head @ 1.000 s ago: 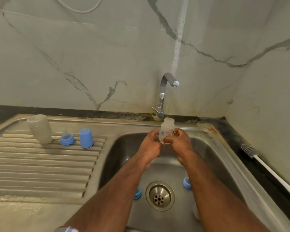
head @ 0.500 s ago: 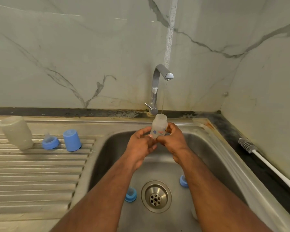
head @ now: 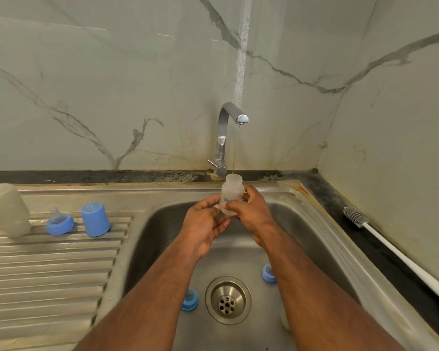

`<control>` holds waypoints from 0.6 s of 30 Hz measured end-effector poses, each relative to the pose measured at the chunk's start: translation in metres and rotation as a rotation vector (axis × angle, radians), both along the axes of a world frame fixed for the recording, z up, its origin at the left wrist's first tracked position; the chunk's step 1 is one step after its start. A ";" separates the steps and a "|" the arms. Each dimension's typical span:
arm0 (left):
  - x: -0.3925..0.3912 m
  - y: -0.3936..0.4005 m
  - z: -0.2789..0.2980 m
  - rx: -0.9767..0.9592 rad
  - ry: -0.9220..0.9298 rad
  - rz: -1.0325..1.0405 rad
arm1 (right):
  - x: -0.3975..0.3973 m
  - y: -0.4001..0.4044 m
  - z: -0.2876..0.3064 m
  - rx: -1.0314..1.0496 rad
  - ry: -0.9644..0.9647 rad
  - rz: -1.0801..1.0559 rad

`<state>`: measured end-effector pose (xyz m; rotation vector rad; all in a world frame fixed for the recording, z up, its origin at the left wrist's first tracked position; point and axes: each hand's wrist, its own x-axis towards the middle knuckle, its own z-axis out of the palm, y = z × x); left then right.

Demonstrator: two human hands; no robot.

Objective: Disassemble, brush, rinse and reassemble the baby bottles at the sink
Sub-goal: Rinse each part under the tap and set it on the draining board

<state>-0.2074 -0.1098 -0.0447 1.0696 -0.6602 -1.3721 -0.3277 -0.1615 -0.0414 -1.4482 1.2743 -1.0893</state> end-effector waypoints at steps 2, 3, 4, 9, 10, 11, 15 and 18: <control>0.000 0.000 0.000 0.017 0.008 0.000 | 0.000 0.001 0.002 -0.016 0.006 0.000; 0.000 0.000 0.000 0.022 0.005 0.001 | -0.001 0.000 0.003 -0.024 0.009 -0.001; 0.000 0.000 0.001 0.028 -0.001 0.001 | -0.001 0.001 0.003 -0.029 0.012 -0.001; 0.001 0.001 0.002 0.053 -0.026 0.005 | 0.000 0.005 0.008 -0.058 0.067 -0.007; 0.001 0.001 0.002 0.057 -0.038 0.023 | 0.000 0.005 0.012 -0.083 0.085 -0.032; 0.002 0.000 0.002 0.063 -0.054 0.049 | 0.001 0.005 0.014 -0.120 0.102 -0.066; 0.006 0.000 -0.001 0.069 -0.070 0.155 | 0.002 0.009 0.006 -0.113 0.229 -0.072; 0.006 -0.001 0.002 0.078 -0.076 0.175 | 0.001 0.007 0.004 -0.124 0.237 -0.115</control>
